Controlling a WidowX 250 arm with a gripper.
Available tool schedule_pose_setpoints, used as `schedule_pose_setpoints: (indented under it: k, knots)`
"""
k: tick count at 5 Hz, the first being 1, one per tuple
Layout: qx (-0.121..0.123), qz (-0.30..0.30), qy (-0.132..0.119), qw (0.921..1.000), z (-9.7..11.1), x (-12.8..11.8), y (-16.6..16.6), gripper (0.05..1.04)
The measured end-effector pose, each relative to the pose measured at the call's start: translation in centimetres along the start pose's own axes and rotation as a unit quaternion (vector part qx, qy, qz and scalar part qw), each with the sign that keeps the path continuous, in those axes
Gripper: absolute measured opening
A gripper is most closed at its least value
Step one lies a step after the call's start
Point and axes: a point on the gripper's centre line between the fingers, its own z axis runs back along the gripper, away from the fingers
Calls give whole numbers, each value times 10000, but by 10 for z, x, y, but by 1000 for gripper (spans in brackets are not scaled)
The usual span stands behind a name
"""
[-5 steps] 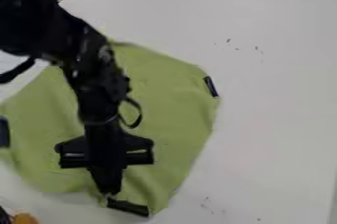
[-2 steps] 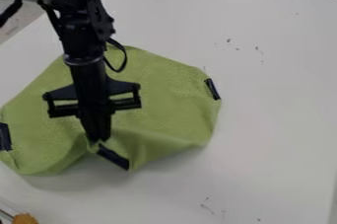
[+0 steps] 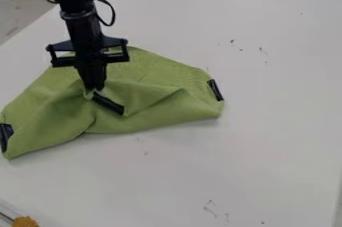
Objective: Fold the cloth from bottom right to top left
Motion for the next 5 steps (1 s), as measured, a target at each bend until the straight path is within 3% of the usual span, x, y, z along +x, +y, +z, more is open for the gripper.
schedule_pose_setpoints:
  k: [1,3,4,5]
  knots:
    - [-63,-40,-40,10000,2,34,11,51]
    - [-446,124,133,9988,-23,50,22,73]
    - [-597,169,117,9980,-35,46,25,222]
    - [-643,199,185,9976,-40,40,25,476]
